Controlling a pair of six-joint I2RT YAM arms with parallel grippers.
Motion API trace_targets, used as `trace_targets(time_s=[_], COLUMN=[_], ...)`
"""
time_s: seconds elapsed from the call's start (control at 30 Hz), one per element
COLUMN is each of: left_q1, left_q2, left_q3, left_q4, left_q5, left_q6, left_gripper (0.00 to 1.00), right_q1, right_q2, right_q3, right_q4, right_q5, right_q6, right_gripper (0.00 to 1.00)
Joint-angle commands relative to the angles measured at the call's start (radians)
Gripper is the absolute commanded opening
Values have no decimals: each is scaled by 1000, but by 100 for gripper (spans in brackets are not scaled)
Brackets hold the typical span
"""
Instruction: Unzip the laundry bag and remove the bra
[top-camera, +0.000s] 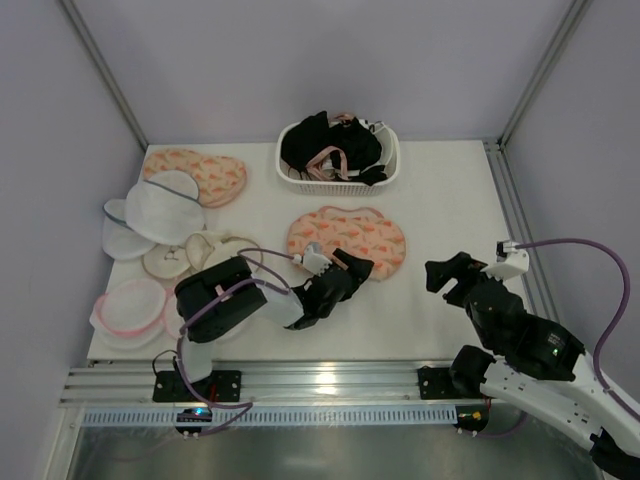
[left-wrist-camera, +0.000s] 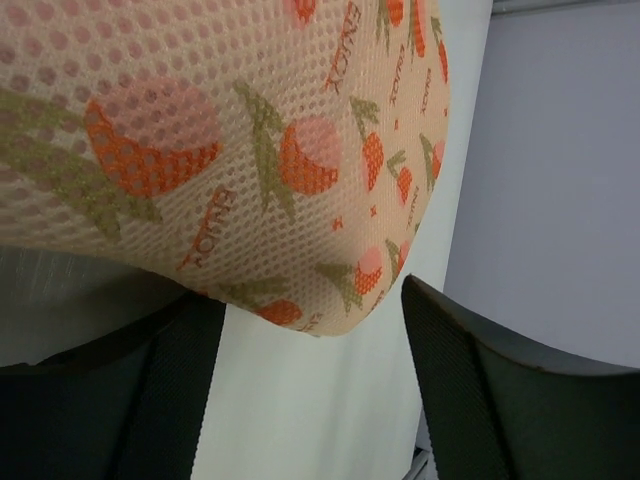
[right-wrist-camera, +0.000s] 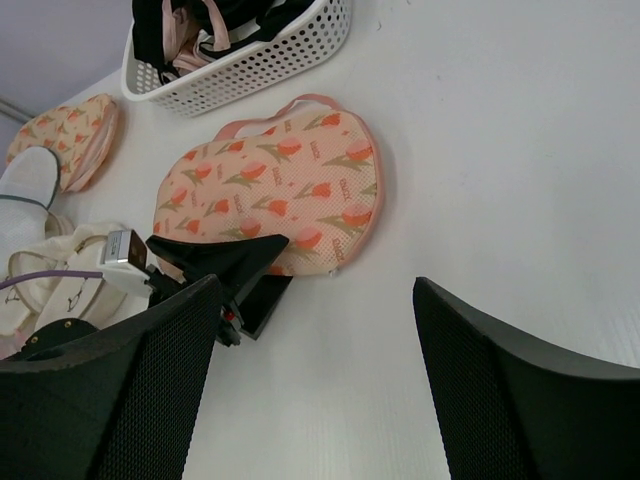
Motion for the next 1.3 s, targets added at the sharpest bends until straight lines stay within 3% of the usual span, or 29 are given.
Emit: trace_targets(time_s=[0.0, 0.1, 0.13, 0.2, 0.23, 0.5, 0.63, 0.87, 1.0, 1.27], left_q1=[29, 45, 52, 59, 60, 62, 62, 62, 62, 60], left_q2=[55, 94, 102, 115, 115, -34, -180, -395, -412, -421], left_q3=[11, 14, 12, 9, 0, -80, -83, -152, -144, -164], left_q4=[75, 143, 158, 184, 203, 194, 19, -210, -264, -264], left_q5=[-18, 10, 13, 25, 25, 48, 113, 110, 148, 191], left_q6=[22, 26, 28, 33, 37, 79, 86, 76, 60, 37], left_gripper=[68, 44, 30, 15, 0, 0, 0, 0, 0, 0], right_q1=[4, 4, 4, 4, 4, 4, 7, 56, 96, 160], right_q2=[10, 18, 22, 28, 30, 60, 125, 155, 260, 409], right_q3=[-5, -18, -23, -26, -29, -57, -101, -175, -193, -189], right_q4=[0, 9, 9, 14, 15, 74, 146, 261, 339, 448], right_q5=[-22, -42, -46, -57, -59, -184, -330, -367, -410, -350], right_q6=[7, 4, 1, 0, -2, -103, -151, -166, -155, -131], right_gripper=[79, 78, 77, 77, 77, 77, 77, 77, 77, 77])
